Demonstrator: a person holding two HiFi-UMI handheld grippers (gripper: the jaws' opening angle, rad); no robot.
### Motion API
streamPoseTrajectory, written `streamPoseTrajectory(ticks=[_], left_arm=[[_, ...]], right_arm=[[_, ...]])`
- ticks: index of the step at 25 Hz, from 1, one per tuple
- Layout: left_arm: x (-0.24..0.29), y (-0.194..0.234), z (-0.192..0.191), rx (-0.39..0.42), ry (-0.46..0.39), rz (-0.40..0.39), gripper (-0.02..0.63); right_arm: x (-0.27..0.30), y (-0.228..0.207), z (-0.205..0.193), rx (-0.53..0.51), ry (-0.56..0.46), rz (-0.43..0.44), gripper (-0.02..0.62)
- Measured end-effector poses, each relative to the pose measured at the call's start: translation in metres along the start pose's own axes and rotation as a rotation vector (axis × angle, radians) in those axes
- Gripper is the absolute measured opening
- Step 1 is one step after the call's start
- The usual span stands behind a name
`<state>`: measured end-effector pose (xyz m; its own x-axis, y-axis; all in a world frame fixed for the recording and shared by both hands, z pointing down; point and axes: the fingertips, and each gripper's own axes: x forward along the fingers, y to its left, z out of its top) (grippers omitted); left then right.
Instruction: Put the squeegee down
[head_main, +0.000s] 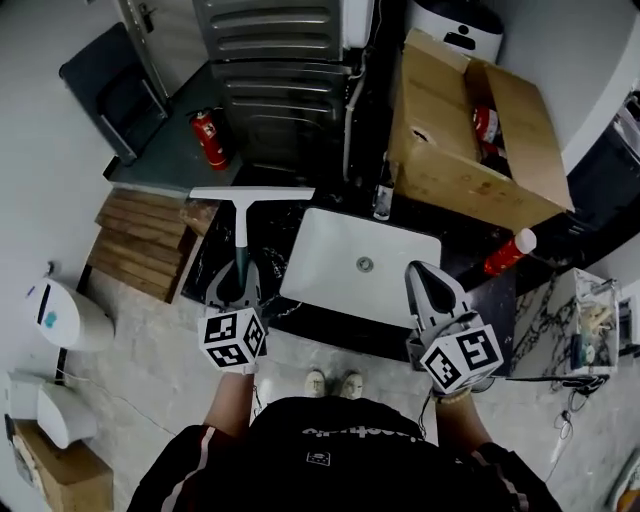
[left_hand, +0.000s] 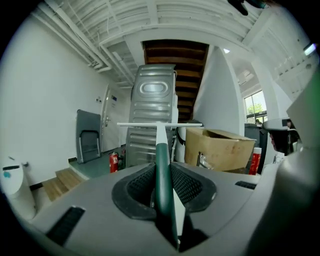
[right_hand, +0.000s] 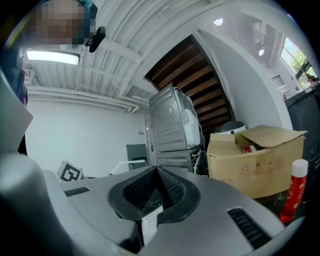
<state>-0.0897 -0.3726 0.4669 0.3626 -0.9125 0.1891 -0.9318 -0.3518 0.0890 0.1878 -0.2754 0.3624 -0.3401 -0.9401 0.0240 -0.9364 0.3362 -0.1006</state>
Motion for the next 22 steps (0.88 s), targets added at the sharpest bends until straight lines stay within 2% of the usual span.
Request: streamPoseTrajectory(ticks=[5,11,16,19,22], left_arm=[[0.031,0.022,-0.080,-0.015,0.178,0.067,0.098],[0.058,0.034,-0.163,-0.073,0.358,0.101,0.098],[0.073,0.040,-0.196,-0.104,0.437,0.109,0.098],[0.077,0.043,-0.203,-0.110,0.465,0.116,0.098],[0.079,0.038,-0.207,-0.093,0.531,0.086,0.100]], right_arm=[[0.012,0.006,-0.012,0.010,0.025,0.053,0.038],[0.022,0.008,-0.033,0.029,0.074,0.078,0.038],[0.027,0.005,-0.040,0.038,0.090,0.077,0.038],[0.035,0.004,-0.048,0.040,0.108,0.075,0.038],[0.043,0.005,-0.055,0.039,0.126,0.075,0.038]])
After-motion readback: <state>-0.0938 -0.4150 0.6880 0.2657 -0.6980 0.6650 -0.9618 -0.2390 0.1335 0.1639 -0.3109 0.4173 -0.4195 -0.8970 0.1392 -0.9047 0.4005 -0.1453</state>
